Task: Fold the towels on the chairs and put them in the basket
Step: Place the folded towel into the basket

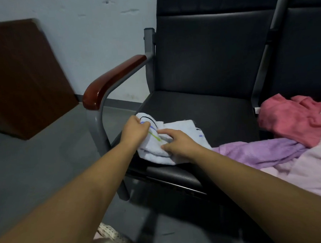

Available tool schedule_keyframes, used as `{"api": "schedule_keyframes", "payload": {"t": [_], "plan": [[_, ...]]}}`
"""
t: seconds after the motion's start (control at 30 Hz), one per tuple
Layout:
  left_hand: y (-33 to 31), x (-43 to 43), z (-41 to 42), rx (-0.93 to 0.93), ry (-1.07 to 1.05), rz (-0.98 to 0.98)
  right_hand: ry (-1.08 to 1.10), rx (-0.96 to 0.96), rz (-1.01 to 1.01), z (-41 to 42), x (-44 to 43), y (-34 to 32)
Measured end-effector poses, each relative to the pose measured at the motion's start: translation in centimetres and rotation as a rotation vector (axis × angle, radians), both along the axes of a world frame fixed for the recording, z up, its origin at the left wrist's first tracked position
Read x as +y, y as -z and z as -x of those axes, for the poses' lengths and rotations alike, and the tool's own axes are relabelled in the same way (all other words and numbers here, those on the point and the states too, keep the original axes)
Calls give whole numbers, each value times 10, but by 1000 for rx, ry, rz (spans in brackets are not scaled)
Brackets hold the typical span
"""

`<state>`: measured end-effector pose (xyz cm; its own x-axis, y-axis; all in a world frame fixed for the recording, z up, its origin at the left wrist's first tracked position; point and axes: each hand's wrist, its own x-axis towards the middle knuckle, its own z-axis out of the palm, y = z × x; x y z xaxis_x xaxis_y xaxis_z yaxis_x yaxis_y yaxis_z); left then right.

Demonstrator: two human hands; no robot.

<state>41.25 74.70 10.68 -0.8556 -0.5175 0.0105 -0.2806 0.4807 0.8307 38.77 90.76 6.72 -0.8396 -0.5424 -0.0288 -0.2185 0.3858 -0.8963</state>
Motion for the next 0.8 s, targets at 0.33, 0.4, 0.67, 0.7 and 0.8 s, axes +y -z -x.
{"api": "schedule_keyframes", "payload": {"t": [0.33, 0.4, 0.67, 0.7, 0.8], "plan": [[-26, 44, 6, 21, 297, -412, 467, -632, 502, 27, 33, -32], [-18, 44, 9, -22, 263, -357, 514, -551, 339, 31, 43, -24], [16, 40, 13, -269, 154, -262, 576, 24, -205, 36, 62, -13], [16, 42, 14, -265, 159, -287, 587, 17, -215, 38, 64, -10], [13, 45, 12, -288, 176, -478, 593, -91, -111, 40, 65, -9]]}}
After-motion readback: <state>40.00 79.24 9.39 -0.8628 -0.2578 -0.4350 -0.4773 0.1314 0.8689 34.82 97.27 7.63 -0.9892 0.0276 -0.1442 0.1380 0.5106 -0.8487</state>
